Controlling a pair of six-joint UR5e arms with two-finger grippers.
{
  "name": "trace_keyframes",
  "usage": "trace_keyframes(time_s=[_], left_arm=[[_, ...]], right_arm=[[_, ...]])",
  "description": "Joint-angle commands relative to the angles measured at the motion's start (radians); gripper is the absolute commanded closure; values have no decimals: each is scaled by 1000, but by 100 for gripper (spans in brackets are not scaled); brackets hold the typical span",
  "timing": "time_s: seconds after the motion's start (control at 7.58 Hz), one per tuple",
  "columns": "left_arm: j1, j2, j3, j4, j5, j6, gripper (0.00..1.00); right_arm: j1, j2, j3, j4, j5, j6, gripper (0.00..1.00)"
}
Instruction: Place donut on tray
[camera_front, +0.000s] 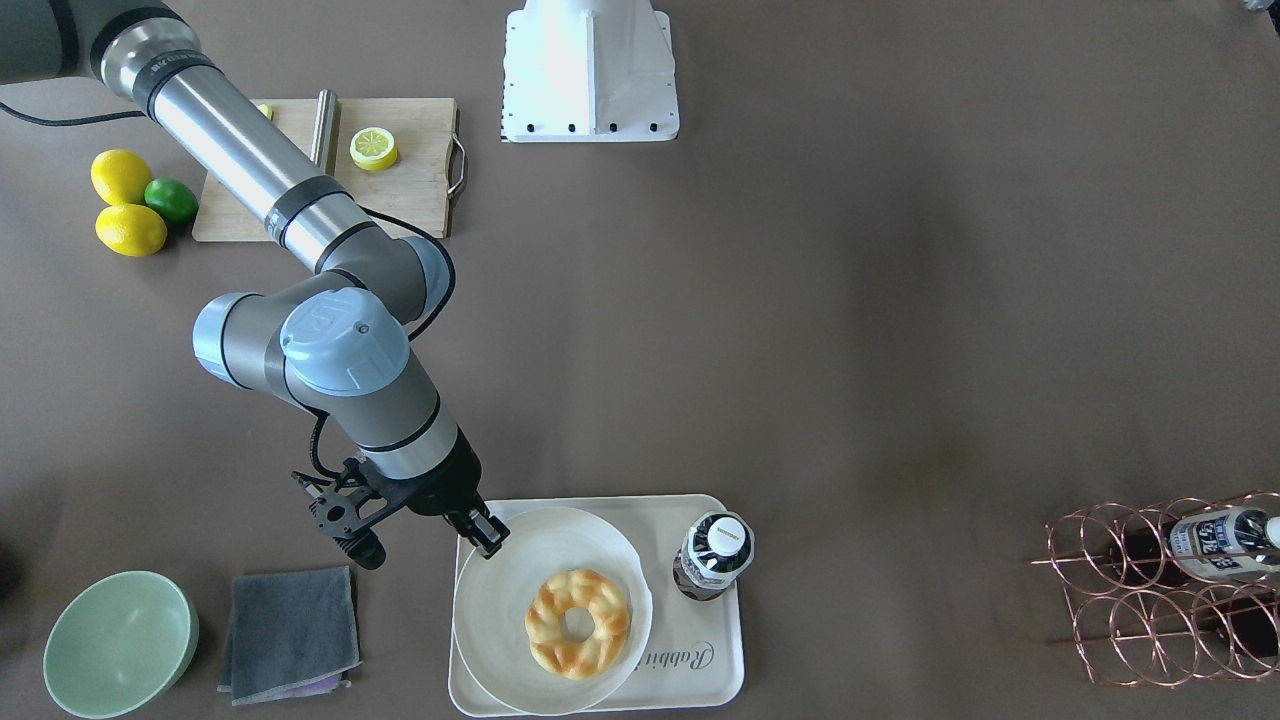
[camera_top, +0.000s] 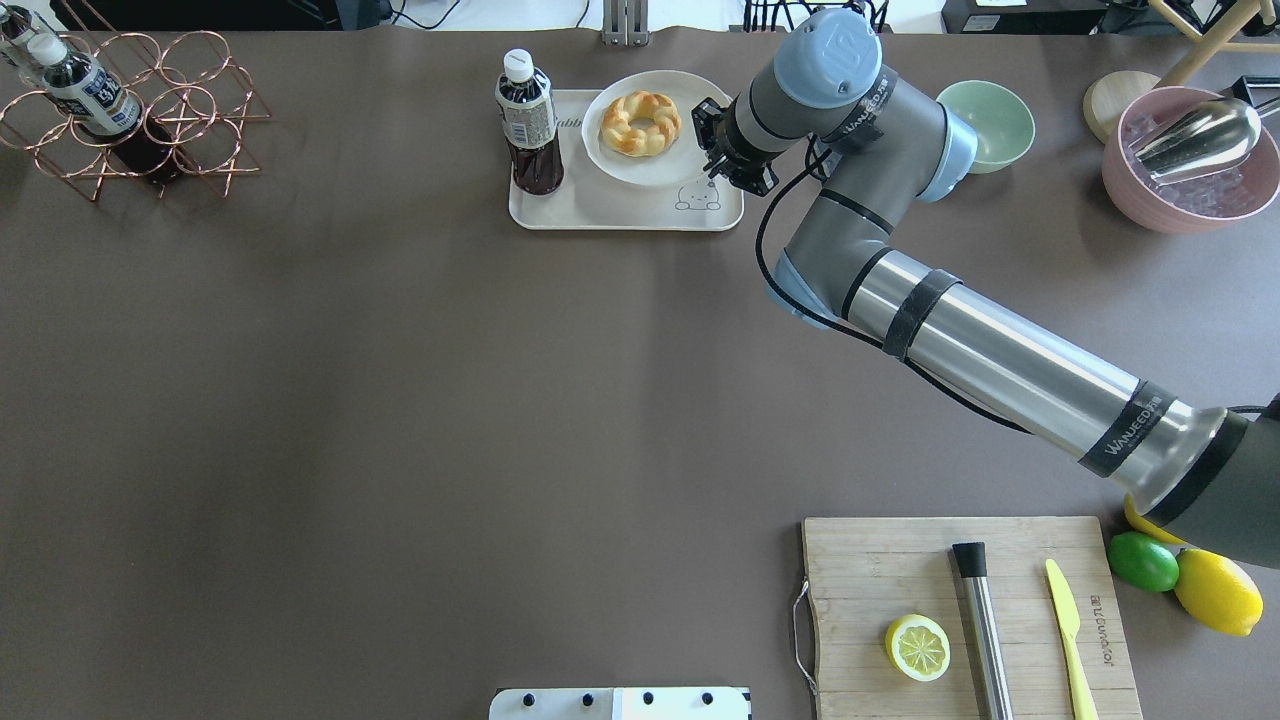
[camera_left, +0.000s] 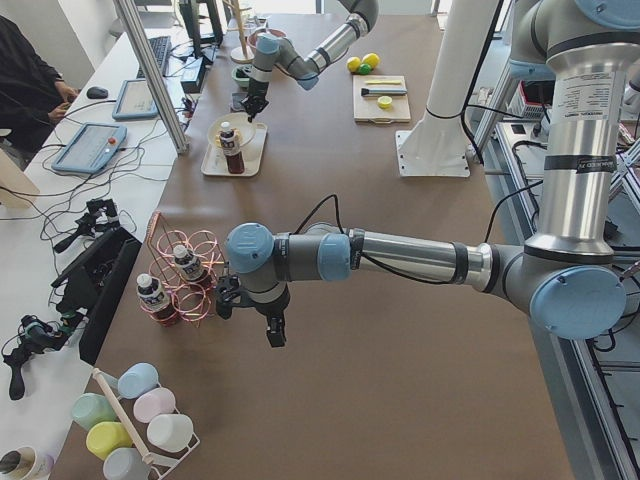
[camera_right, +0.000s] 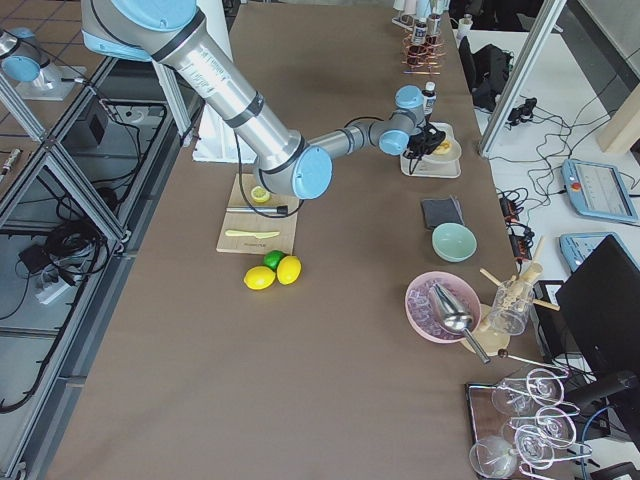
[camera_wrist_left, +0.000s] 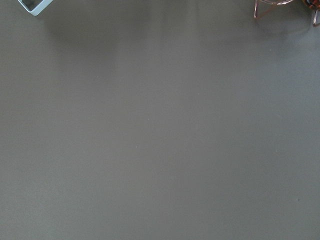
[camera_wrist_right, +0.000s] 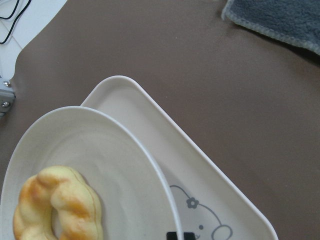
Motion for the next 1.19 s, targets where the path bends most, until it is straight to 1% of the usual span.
trace_keyframes(time_s=[0.0, 0.92, 1.06], left_arm=[[0, -2, 0, 0, 0, 0, 2], [0, -8, 0, 0, 0, 0, 2], [0, -8, 0, 0, 0, 0, 2]], right_arm=[[-9, 13, -17, 2, -17, 21, 100], [-34, 8, -30, 3, -58, 21, 100], [-34, 8, -29, 3, -61, 20, 3]])
